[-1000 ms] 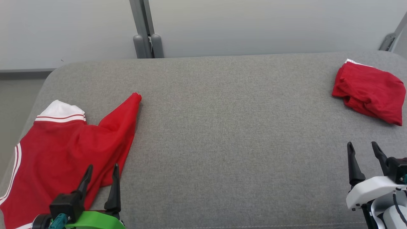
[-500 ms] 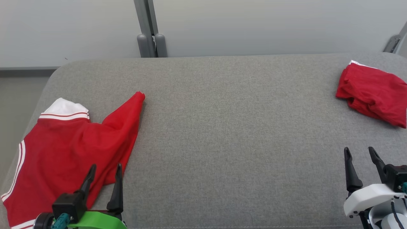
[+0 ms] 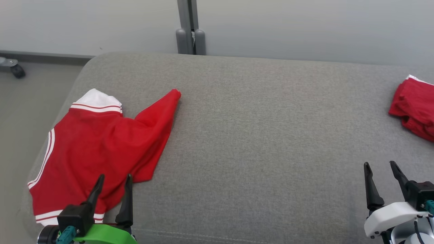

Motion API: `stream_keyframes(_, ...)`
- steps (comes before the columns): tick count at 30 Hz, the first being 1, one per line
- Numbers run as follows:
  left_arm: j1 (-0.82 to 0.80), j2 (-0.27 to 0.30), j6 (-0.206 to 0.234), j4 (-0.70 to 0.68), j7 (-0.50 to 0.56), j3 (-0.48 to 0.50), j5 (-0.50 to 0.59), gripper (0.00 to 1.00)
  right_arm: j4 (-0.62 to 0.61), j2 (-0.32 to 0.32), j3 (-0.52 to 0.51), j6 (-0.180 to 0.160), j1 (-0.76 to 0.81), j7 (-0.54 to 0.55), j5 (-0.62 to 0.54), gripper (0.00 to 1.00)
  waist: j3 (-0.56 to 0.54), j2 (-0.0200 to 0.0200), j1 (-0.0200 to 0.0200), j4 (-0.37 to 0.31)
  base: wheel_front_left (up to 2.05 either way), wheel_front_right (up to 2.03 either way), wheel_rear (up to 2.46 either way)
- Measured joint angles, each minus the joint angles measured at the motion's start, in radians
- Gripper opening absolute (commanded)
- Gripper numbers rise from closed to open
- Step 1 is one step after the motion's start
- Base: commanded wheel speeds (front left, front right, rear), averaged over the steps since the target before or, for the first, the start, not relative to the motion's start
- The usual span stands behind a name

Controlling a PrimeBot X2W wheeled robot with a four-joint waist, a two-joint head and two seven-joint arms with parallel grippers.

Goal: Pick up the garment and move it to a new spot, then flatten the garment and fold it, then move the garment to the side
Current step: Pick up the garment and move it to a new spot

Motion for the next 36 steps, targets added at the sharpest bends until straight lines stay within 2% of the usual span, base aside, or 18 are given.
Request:
stream_keyframes(15,0.004,-0.016,0.011,-0.002,0.000,0.022,-0.005,1.00,-0.031,-0.005,0.014,0.009,0.002,0.000,-0.015,1.00,0.008,0.0000,0.0000,0.186,0.00,0.00,0.00)
stream_keyframes(20,0.004,-0.046,0.011,-0.002,0.000,0.079,-0.087,1.00,-0.058,-0.012,0.023,0.009,0.001,0.006,-0.023,1.00,0.027,0.0000,0.0000,0.252,0.00,0.00,0.00)
stream_keyframes(27,-0.008,-0.077,0.014,0.019,0.000,0.166,-0.198,1.00,-0.094,-0.031,0.029,0.009,-0.001,0.029,-0.034,1.00,0.085,-0.0001,0.0000,0.269,0.00,0.00,0.00)
stream_keyframes(36,-0.139,-0.127,0.014,0.111,0.038,0.278,-0.388,1.00,-0.167,-0.071,0.027,0.009,-0.038,0.067,-0.062,1.00,0.180,0.0000,0.0001,0.257,0.00,0.00,0.00)
